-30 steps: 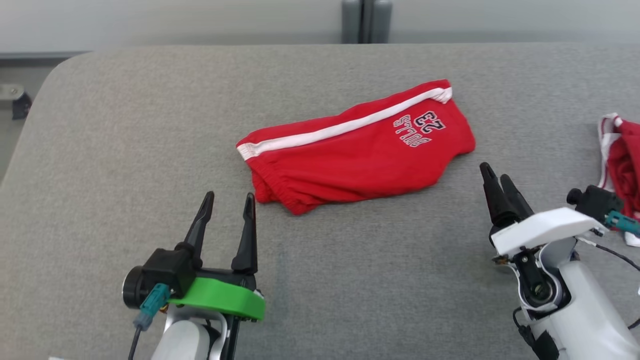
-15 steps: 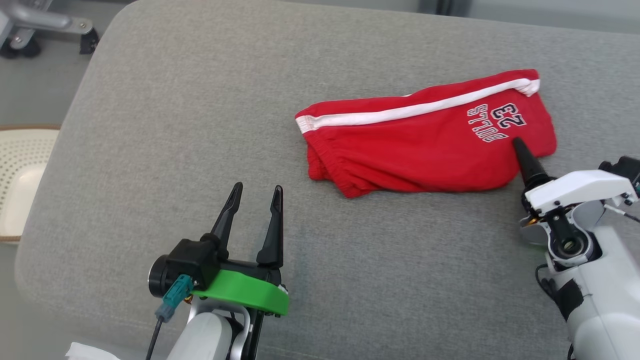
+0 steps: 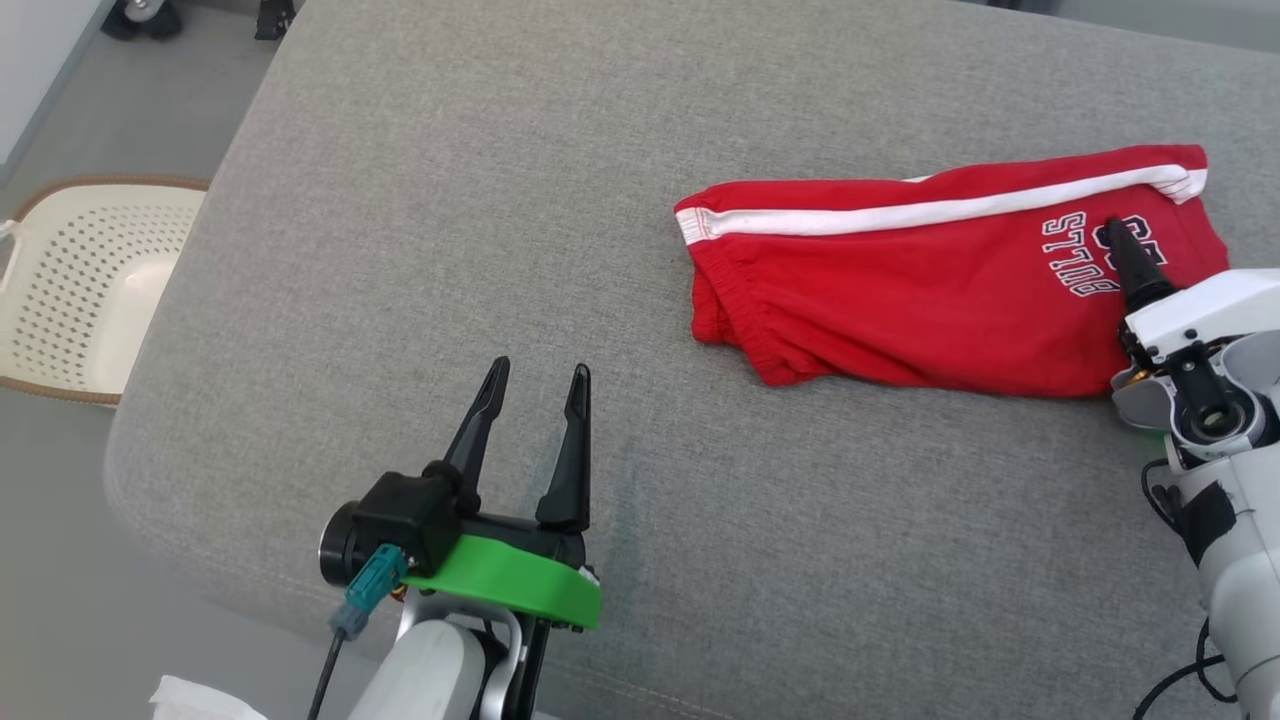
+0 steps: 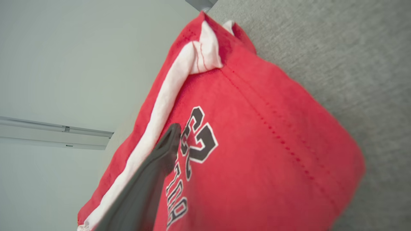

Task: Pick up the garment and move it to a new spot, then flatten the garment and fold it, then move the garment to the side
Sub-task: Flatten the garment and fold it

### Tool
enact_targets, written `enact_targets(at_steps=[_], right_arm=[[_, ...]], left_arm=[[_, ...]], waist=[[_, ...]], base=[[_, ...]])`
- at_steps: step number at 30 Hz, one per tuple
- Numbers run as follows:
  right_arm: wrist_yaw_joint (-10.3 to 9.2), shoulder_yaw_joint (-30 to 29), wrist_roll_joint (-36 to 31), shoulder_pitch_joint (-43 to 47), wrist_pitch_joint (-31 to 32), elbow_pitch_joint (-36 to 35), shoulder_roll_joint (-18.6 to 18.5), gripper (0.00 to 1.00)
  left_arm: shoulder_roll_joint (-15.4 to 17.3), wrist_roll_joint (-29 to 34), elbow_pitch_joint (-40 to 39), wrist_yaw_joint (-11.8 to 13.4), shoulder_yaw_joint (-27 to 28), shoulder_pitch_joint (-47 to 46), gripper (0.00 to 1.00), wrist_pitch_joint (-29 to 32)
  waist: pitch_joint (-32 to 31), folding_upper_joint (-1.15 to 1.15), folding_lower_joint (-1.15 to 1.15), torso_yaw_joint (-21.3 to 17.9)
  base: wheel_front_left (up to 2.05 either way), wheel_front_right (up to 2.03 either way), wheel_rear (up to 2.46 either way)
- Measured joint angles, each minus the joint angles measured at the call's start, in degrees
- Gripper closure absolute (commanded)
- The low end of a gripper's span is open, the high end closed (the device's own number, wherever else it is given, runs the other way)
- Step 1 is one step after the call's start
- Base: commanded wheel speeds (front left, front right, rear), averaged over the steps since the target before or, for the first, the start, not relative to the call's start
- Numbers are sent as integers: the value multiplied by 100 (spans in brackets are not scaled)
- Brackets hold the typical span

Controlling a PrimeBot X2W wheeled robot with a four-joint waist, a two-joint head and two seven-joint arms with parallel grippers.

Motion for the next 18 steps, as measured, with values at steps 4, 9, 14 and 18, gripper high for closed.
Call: enact_targets(at_steps=[4,9,14,18], right_arm=[[1,57,-36,-154,36,99,-67,3],[16,170,-70,-280,42,116,-122,100],[21,261,-84,-279,-60,136,-116,100],[23,358,-88,-260,-210,157,-92,100]], left_arm=[[0,-26,-18,23,-22,0,0,0],[0,-36,-23,47,-24,-5,0,0],[-1,-62,-7,48,-16,-56,0,0],[-1,-59,29,48,13,-57,0,0]], waist=[[75,0,0,71],[114,0,0,82],[84,0,0,47],[25,0,0,4]], base=[[0,0,0],[0,0,0],[0,0,0],[0,0,0]])
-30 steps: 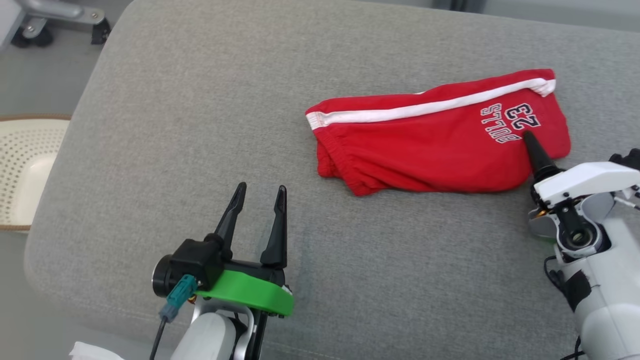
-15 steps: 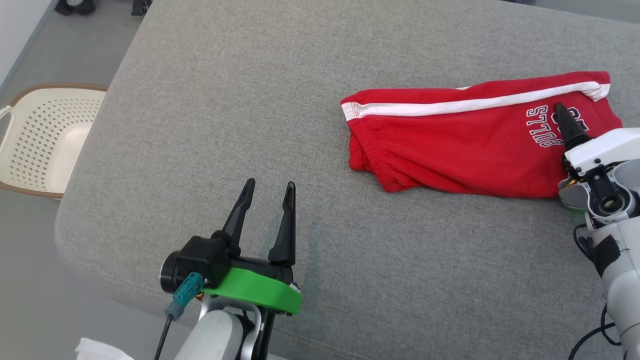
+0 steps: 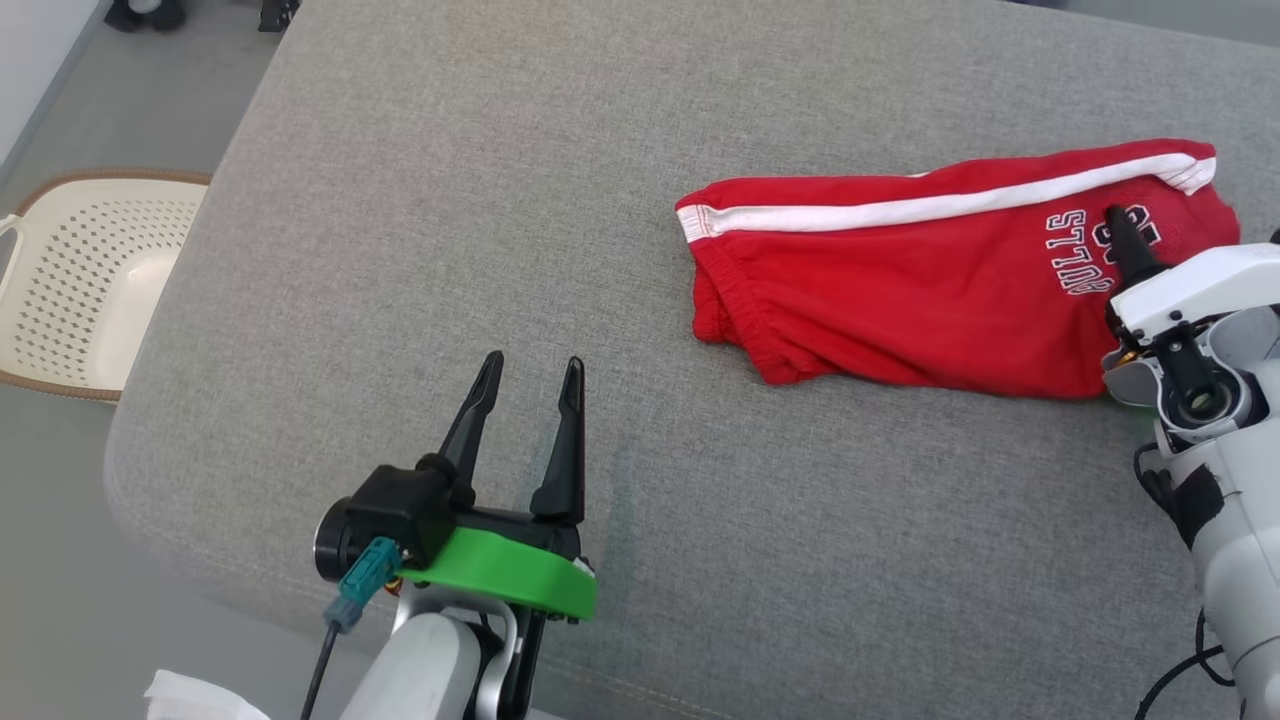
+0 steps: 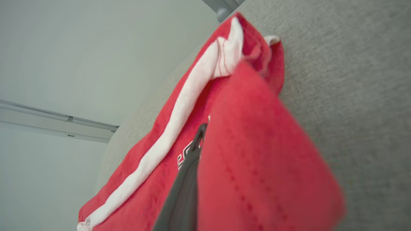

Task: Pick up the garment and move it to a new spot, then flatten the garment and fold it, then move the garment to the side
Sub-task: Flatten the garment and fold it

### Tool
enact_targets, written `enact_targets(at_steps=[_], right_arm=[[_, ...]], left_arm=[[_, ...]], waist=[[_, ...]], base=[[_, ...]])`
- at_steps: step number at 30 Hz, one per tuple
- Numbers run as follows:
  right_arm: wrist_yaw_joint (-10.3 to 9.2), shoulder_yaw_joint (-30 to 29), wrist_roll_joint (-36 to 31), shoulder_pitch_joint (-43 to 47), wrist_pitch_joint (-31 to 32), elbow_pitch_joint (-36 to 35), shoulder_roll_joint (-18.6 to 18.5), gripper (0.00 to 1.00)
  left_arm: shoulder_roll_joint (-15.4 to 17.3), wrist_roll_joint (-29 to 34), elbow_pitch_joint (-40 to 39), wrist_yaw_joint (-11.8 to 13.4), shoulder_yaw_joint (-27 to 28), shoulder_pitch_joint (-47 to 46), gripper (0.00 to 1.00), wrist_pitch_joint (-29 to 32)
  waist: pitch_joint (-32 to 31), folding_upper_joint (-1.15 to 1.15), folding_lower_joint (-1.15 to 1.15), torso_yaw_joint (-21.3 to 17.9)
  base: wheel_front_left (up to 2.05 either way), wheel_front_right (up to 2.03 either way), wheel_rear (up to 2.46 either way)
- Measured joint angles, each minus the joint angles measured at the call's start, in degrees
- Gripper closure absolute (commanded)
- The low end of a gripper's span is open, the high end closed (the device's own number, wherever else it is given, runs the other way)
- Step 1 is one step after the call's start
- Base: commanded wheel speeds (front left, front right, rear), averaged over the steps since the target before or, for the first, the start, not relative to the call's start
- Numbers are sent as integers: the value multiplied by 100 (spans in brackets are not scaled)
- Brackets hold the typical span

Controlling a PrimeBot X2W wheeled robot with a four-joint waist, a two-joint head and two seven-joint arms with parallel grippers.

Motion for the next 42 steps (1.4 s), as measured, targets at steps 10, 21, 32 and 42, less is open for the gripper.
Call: enact_targets(at_steps=[10,21,32,42], right_arm=[[3,291,-141,82,-447,79,10,100],[-1,185,-420,423,-1335,512,-207,100],[-1,-48,-858,683,-1709,995,-171,100],[-1,119,-1527,163,-1883,876,135,100]], left_arm=[[0,12,52,-54,102,8,0,0],[-1,132,158,-130,322,228,0,0],[-2,216,169,-230,494,326,0,0],[-3,186,208,-246,378,303,0,0]], waist=[[-200,0,0,-164],[-564,0,0,-462],[-859,0,0,-996],[-940,0,0,-966]], base=[[0,0,0],[0,0,0],[0,0,0],[0,0,0]])
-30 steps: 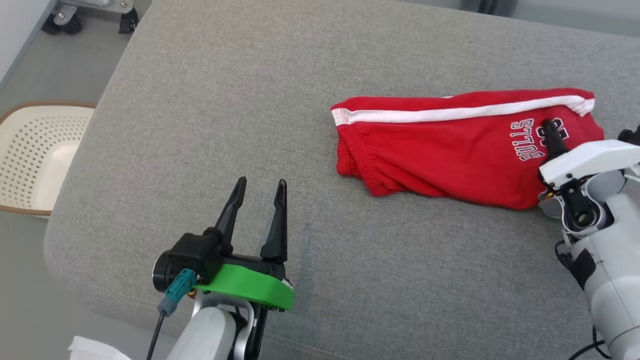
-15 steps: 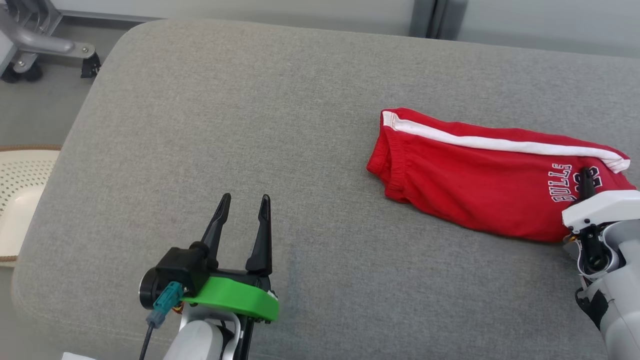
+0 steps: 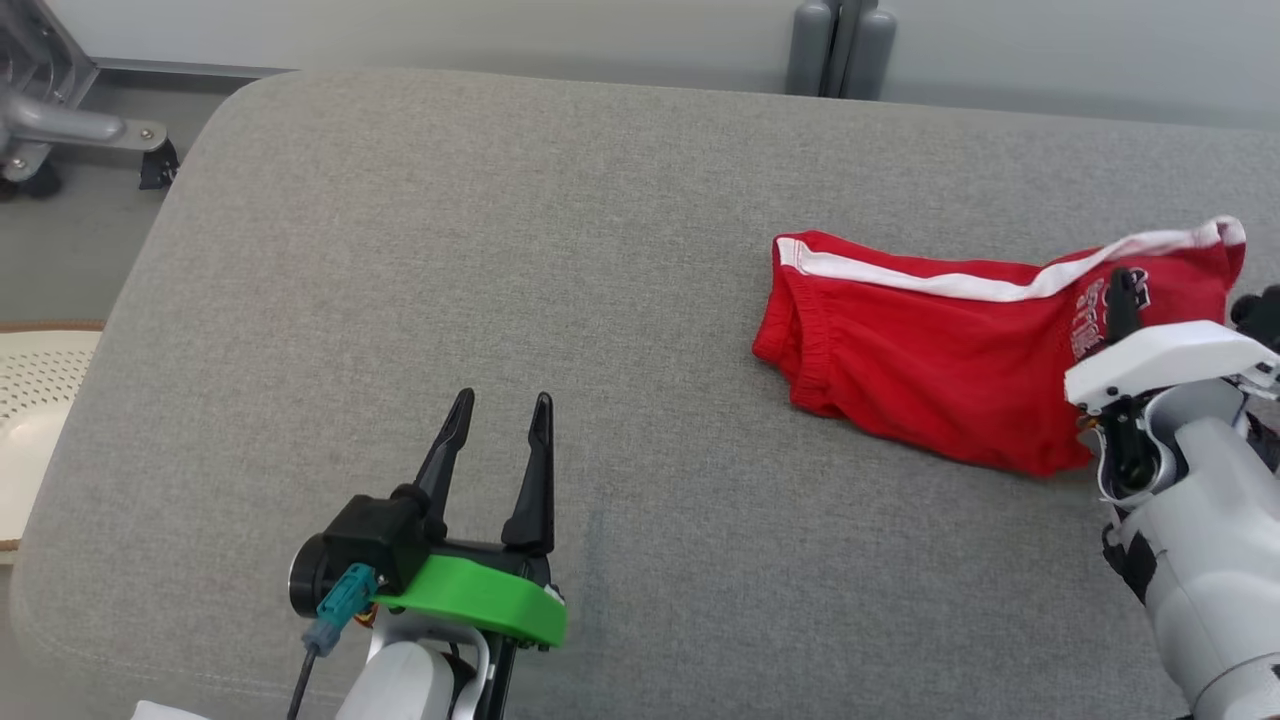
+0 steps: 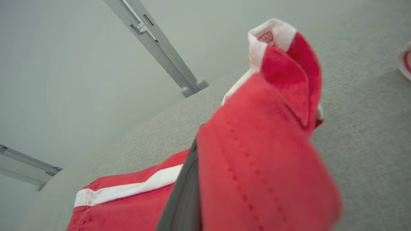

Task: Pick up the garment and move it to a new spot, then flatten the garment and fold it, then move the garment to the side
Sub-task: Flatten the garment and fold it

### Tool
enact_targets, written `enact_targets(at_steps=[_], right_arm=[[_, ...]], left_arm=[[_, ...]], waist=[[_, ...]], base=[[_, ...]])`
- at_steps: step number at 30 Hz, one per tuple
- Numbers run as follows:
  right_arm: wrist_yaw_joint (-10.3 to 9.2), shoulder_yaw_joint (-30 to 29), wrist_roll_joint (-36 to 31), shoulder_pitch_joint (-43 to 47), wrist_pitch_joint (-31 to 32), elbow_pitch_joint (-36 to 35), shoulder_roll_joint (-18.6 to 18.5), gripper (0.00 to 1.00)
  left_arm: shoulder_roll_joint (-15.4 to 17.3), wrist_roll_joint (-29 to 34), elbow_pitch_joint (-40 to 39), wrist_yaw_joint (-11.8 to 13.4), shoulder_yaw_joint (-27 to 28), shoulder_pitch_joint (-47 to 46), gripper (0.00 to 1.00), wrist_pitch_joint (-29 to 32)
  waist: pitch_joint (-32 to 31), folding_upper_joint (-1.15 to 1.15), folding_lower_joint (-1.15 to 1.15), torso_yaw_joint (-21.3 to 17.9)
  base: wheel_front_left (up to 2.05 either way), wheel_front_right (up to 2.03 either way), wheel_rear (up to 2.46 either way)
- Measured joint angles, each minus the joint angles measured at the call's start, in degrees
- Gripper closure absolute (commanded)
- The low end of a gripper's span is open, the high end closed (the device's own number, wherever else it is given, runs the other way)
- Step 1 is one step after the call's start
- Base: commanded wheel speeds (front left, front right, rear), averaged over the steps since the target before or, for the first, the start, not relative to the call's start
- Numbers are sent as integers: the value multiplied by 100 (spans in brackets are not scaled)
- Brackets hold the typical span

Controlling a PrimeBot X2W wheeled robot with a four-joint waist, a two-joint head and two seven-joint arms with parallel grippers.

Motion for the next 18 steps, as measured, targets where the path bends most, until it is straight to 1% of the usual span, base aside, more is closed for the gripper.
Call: enact_targets(at_steps=[3,7,18], right_arm=[[0,144,-87,-35,-5,-278,205,100],[-1,505,-149,-7,80,-579,485,100],[-1,871,-275,96,255,-728,786,100]], left_arm=[[1,7,37,-5,44,15,0,0],[1,5,105,-32,71,83,0,0],[1,-46,93,-26,21,176,0,0]], waist=[[-44,0,0,89],[-104,0,0,237],[-165,0,0,755]], base=[[0,0,0],[0,0,0],[0,0,0]])
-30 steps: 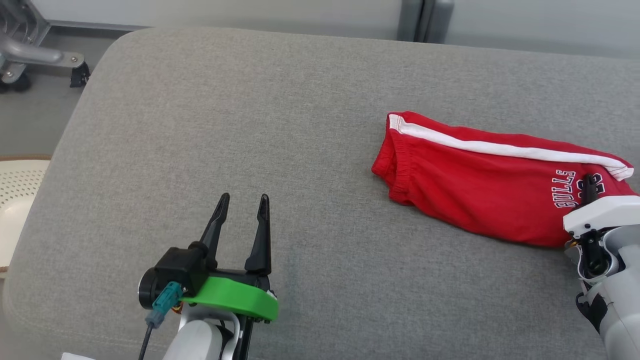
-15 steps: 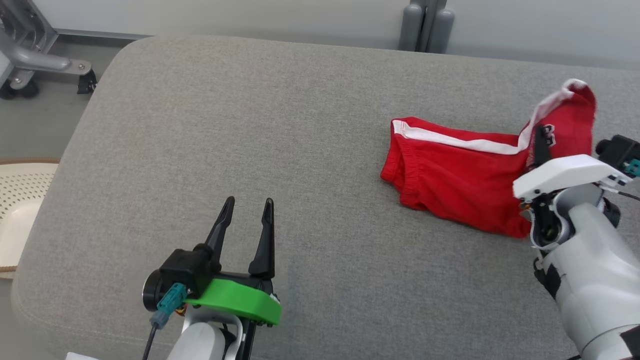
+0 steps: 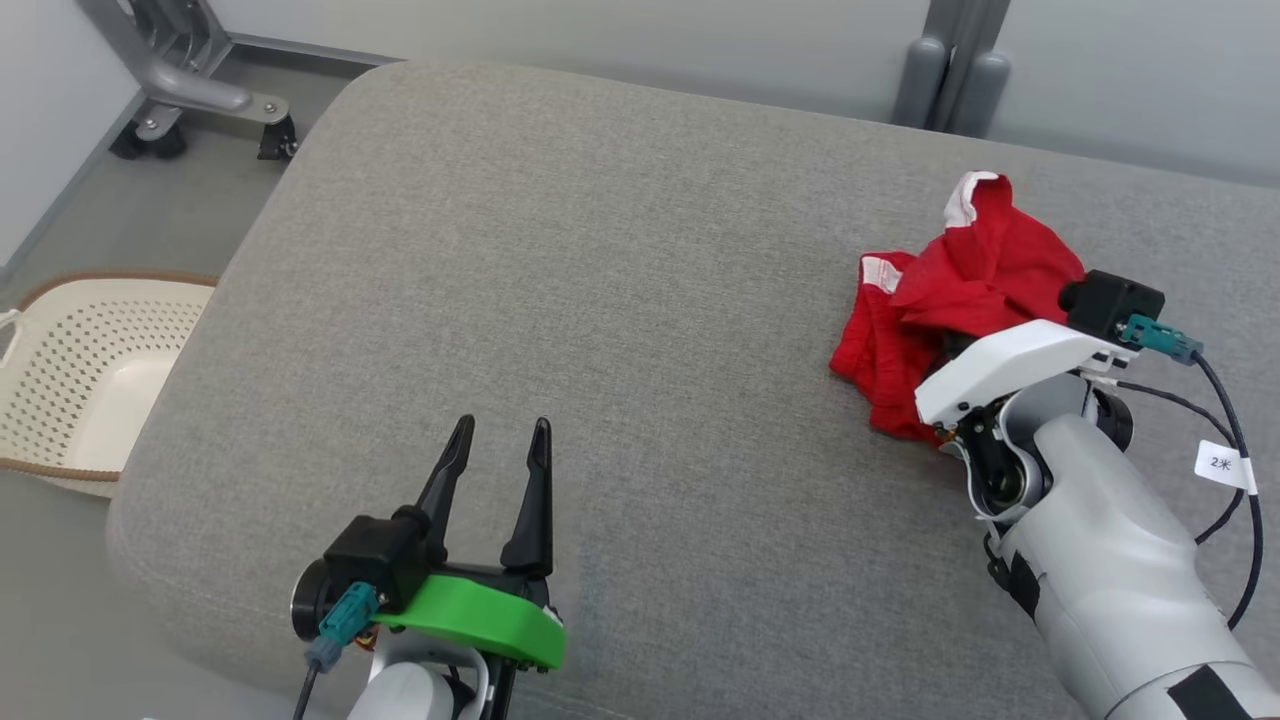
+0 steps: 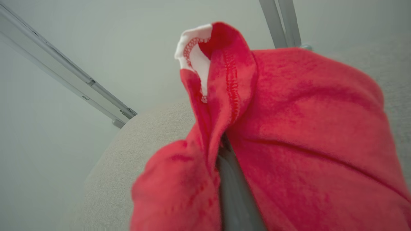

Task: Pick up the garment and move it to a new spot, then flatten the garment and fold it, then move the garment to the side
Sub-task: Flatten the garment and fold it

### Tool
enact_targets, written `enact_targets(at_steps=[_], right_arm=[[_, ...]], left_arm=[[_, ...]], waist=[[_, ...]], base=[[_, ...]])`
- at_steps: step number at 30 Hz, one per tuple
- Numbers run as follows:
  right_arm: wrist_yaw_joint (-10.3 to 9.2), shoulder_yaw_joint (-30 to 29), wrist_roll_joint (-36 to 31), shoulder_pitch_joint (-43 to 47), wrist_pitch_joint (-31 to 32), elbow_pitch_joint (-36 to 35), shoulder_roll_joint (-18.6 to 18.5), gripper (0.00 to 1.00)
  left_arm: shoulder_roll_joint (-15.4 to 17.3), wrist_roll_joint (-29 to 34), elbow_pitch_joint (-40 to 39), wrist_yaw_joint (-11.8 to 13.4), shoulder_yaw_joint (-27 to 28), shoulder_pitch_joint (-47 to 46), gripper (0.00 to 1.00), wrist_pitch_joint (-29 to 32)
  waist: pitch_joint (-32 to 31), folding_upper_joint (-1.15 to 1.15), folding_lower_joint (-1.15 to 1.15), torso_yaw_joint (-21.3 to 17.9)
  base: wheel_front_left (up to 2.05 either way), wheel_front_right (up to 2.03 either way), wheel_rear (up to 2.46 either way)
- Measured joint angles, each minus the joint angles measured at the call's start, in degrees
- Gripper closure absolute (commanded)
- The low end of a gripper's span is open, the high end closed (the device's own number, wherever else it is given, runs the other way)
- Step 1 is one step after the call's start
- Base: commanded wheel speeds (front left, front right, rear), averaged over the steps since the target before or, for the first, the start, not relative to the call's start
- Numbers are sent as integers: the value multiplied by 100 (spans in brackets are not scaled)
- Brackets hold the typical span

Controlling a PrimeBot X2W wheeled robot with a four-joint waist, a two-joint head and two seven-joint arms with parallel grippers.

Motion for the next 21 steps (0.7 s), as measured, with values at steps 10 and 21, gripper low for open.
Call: enact_targets(at_steps=[10,21], right_arm=[[0,197,-76,-6,113,218,123,0],[0,1053,89,215,389,-121,290,0]], left_arm=[[0,-82,-65,46,-86,9,0,0],[1,-133,-89,98,-92,8,0,0]], waist=[[120,0,0,292],[215,0,0,268]], base=[[0,0,0],[0,0,0]])
